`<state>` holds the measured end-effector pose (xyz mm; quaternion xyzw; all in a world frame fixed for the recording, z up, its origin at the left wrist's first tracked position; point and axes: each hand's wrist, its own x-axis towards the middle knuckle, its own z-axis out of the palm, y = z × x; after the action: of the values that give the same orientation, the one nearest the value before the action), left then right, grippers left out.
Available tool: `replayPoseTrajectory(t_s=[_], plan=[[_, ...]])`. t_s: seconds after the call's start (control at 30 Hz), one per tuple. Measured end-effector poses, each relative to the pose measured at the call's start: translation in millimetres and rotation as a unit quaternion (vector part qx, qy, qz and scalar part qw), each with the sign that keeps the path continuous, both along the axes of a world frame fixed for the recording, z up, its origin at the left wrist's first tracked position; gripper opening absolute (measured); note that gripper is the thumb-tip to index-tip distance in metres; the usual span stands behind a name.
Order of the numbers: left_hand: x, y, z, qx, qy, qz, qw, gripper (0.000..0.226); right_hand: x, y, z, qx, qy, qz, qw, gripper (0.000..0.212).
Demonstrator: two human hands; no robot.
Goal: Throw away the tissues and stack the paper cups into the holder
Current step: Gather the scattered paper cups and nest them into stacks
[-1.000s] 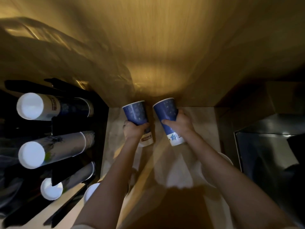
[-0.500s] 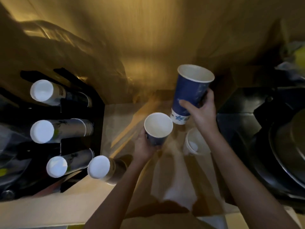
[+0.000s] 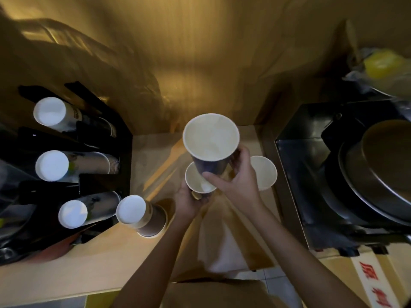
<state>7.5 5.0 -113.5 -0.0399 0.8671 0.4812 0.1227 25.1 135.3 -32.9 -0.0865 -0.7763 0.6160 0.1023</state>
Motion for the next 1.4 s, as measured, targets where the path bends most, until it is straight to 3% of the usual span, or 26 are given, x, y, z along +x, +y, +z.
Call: replayPoseTrajectory(t_s=[0.3, 0.53, 0.7, 0.83, 1.0, 1.1, 1.2, 1.4], plan=[[-1, -1, -1, -0.037, 0.024, -0.042, 0.998, 0.067, 8, -20, -29, 0.147, -0.024, 0.028, 0.988, 0.076], [-5, 1, -4, -0.028, 0.019, -0.016, 0.999, 0.076, 11, -13, -38, 0.17, -0.098, 0.05, 0.979, 0.105], [-6, 3, -4, -0.02, 0.024, -0.012, 0.999, 0.086, 9, -3, -35, 0.288, -0.117, 0.115, 0.943, 0.094], [-5, 5, -2, -0.009, 0.008, -0.009, 1.0, 0.085, 4, -2, -19, 0.319, -0.148, 0.133, 0.927, 0.096], [3, 3, 8, 0.011, -0.019, -0.006, 1.0, 0.093, -10, 8, 7, 0.327, -0.164, 0.134, 0.921, 0.056], [14, -5, 25, -0.048, 0.035, -0.039, 0.997, 0.096, -17, 10, 22, 0.355, -0.15, 0.147, 0.911, 0.052], [32, -24, 54, -0.099, 0.077, -0.048, 0.991, 0.082, -21, 5, 36, 0.411, -0.112, 0.165, 0.89, 0.043], [66, -94, 117, -0.19, 0.268, -0.014, 0.944, 0.026, -24, -40, 44, 0.446, 0.023, 0.254, 0.858, 0.033]])
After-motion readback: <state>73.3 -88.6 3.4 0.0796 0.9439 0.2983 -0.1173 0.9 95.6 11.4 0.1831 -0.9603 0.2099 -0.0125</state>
